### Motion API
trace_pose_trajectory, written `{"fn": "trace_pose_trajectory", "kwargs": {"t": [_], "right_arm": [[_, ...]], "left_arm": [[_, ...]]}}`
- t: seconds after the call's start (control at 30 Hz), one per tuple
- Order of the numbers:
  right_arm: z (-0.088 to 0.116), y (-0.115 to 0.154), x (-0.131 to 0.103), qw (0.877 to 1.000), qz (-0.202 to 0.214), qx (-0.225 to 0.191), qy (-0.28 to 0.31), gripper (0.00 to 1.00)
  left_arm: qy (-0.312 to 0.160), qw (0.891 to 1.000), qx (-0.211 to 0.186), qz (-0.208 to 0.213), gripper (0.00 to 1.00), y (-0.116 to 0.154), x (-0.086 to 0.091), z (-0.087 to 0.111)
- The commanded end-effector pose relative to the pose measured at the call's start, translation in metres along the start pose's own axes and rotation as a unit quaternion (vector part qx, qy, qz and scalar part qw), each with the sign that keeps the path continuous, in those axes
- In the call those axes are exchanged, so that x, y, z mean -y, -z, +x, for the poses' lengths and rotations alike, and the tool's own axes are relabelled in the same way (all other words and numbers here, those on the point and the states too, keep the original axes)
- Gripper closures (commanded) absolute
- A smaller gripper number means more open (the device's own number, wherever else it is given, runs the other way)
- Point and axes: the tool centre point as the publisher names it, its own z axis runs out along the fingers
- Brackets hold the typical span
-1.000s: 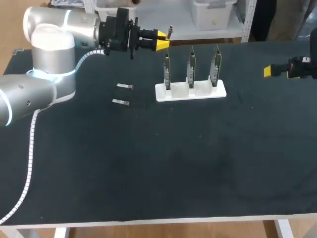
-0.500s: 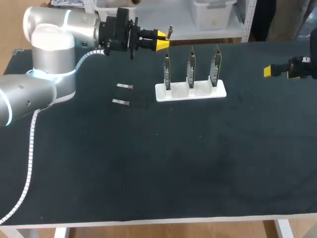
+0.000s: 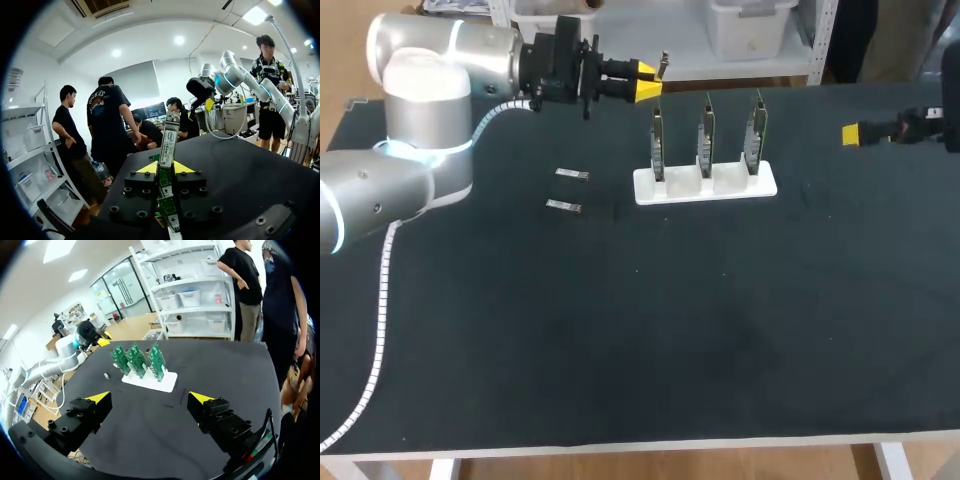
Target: Pick up the optical module with the left hand, and insert it into the network port with the right hand.
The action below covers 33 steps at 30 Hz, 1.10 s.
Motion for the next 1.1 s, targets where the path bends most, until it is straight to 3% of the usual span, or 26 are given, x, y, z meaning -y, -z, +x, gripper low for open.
{"fn": "trace_pose_trajectory", "kwargs": {"t": [0.03, 0.13, 0.23, 0.3, 1.1], "right_arm": [[-0.003, 0.003, 0.0, 0.997, -0.068, 0.011, 0.018, 0.0], [-0.007, 0.004, -0.008, 0.993, -0.103, 0.011, 0.06, 0.0], [-0.01, -0.001, -0.012, 0.992, -0.1, 0.013, 0.074, 0.0], [-0.015, -0.004, -0.005, 0.996, -0.068, 0.021, 0.044, 0.0], [-0.015, -0.004, -0.005, 0.996, -0.068, 0.021, 0.044, 0.0]], "left_arm": [[0.0, 1.0, 0.0, 0.003, 1.0, -0.001, -0.003, 0.001], [0.0, 1.0, 0.0, 0.003, 1.0, -0.001, -0.003, 0.001], [0.0, 1.0, 0.0, 0.003, 1.0, -0.001, -0.003, 0.001], [0.0, 1.0, 0.0, 0.003, 1.0, -0.001, -0.003, 0.001], [0.0, 1.0, 0.0, 0.003, 1.0, -0.001, -0.003, 0.001]]}}
